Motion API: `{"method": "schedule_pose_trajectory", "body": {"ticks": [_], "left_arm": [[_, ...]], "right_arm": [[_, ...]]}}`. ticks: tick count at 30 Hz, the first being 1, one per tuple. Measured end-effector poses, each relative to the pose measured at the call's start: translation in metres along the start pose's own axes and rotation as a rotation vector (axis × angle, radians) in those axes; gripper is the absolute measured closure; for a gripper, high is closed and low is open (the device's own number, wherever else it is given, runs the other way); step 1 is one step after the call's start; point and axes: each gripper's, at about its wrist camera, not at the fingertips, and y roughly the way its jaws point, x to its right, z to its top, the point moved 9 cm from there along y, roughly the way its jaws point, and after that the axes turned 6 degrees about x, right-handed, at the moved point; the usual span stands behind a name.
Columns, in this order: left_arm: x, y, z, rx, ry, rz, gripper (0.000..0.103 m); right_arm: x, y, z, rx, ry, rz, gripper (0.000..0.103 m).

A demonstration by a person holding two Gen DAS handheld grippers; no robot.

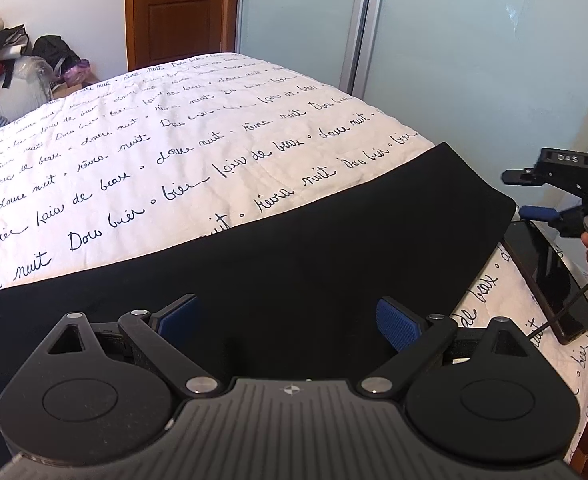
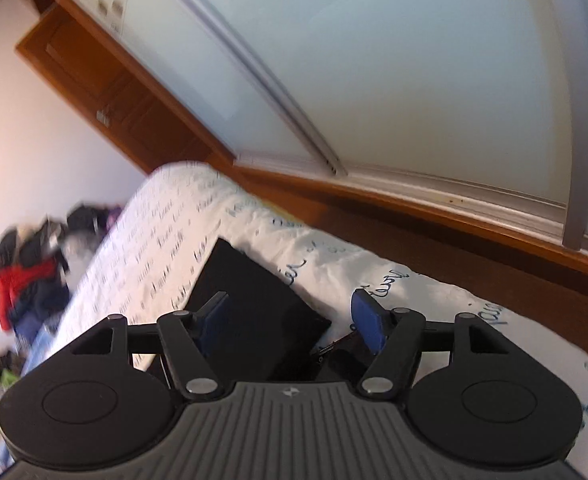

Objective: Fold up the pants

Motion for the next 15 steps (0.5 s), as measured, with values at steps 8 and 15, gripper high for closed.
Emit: {"method": "schedule_pose_trajectory", "body": {"ticks": [8, 15], "left_arm": [[-0.002, 0.0, 0.002, 0.005, -0.013, 0.013, 0.008], [-0.003, 0.002, 0.005, 0.006, 0.001, 0.025, 0.008]], "right_arm": [[-0.034, 0.043, -0.011, -0.269, -0.233, 0.147, 0.012], [-0.034, 0.035, -0.014, -0.177, -0.212, 0.14, 0.088]]}}
